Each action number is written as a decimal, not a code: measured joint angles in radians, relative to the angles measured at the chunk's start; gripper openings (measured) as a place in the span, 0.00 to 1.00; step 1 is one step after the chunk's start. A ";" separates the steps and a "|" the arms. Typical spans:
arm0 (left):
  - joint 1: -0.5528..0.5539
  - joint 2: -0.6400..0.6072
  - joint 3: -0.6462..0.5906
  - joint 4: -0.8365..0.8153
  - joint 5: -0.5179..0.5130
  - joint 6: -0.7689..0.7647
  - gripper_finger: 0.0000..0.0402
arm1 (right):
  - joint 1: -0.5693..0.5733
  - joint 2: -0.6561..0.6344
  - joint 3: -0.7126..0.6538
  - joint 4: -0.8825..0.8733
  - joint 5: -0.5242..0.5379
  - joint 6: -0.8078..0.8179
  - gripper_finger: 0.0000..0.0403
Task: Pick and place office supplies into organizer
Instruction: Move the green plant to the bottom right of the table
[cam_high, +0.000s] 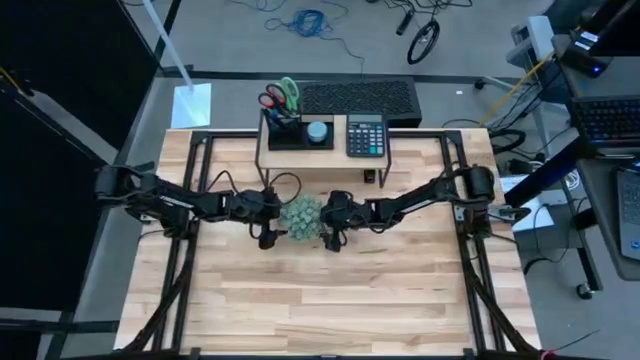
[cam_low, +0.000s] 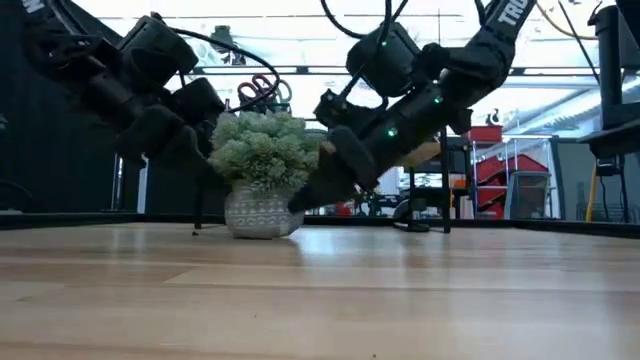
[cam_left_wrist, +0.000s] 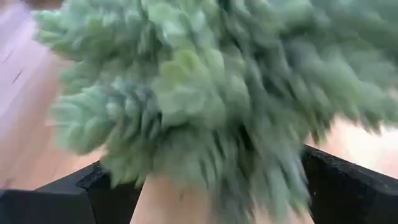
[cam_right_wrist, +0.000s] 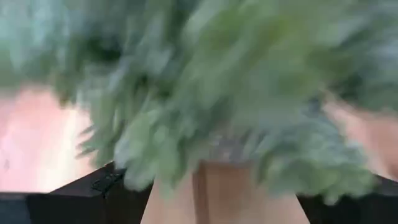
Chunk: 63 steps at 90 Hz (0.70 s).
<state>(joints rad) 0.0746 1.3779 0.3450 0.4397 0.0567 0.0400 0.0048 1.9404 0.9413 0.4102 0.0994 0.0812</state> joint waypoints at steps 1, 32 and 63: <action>0.000 0.004 0.000 0.007 0.001 0.000 0.89 | 0.000 0.000 0.000 0.002 0.000 0.000 0.79; -0.004 0.061 0.027 0.055 0.027 -0.002 0.89 | 0.009 0.000 -0.002 0.000 -0.011 0.029 0.79; -0.046 0.099 0.123 0.032 0.054 0.002 0.89 | 0.049 -0.079 -0.002 -0.173 -0.030 0.050 0.79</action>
<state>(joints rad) 0.0289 1.4769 0.4681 0.4721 0.1106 0.0424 0.0540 1.8619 0.9394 0.2373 0.0698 0.1316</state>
